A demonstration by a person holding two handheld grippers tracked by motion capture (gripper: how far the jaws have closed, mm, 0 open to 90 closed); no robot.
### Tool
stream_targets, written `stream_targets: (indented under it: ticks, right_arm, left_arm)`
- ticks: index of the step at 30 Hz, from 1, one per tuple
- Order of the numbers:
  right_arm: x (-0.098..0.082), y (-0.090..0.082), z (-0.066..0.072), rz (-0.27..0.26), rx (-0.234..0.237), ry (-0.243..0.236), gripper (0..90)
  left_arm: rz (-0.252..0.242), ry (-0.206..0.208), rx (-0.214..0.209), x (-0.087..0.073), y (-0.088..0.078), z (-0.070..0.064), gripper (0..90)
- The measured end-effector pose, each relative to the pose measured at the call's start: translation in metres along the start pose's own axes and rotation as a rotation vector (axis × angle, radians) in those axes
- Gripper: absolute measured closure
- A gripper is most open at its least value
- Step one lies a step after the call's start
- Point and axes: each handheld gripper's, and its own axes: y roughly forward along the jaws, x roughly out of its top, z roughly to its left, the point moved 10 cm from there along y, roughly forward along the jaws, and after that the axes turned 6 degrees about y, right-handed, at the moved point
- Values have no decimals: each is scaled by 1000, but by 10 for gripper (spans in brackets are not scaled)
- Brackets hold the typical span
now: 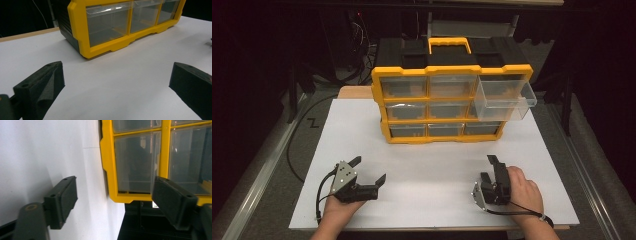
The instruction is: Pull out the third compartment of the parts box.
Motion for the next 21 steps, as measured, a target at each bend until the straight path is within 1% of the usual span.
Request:
stream_targets:
  ticks: [1,2,3,6,7,8,9,10,11,12,13,16,17,18,19,20,21]
  right_arm:
    - [0,0,0,-1,-1,1,173]
    - [0,-1,-2,-1,-20,6,158]
    - [0,-2,-1,4,-21,19,143]
    - [1,-2,-3,-3,-33,11,119]
    - [1,-2,-4,0,-43,7,75]
    - [1,-2,-4,0,-43,7,75]
    - [0,-1,-4,6,-44,8,50]
    - [-1,0,-5,7,-45,18,9]
    - [-1,0,-7,9,-62,22,8]
    - [-1,0,-7,9,-62,22,8]
    - [-1,-1,-11,-3,-93,47,8]
    - [-1,-2,-14,0,-99,59,8]
    - [-1,-1,-13,-11,-87,74,8]
    - [-1,-1,-13,-11,-87,74,8]
    - [-1,-1,-12,-10,-82,88,8]
    - [-3,0,-12,-6,-67,119,9]
    - [-3,0,-12,-6,-67,119,9]
  left_arm:
    - [-1,-2,1,0,0,0,7]
    - [-3,-4,2,0,0,1,7]
    - [-4,-5,3,1,-1,1,7]
    - [-6,-5,2,1,-1,1,7]
    - [-6,-6,1,1,-1,1,7]
    - [-7,-5,1,1,-1,1,7]
    - [-8,-5,1,1,-1,1,7]
    - [-10,-3,1,2,-1,1,7]
    - [-11,-3,1,2,-1,1,7]
    - [-11,-3,1,2,-1,1,7]
    - [-13,-4,2,2,-2,2,7]
    - [-14,-5,3,2,-2,2,7]
    - [-13,-6,5,2,-2,2,7]
    - [-13,-6,5,2,-2,2,7]
    - [-13,-7,6,2,-2,3,7]
    - [-11,-8,7,2,-2,3,7]
    - [-10,-9,9,2,-2,4,7]
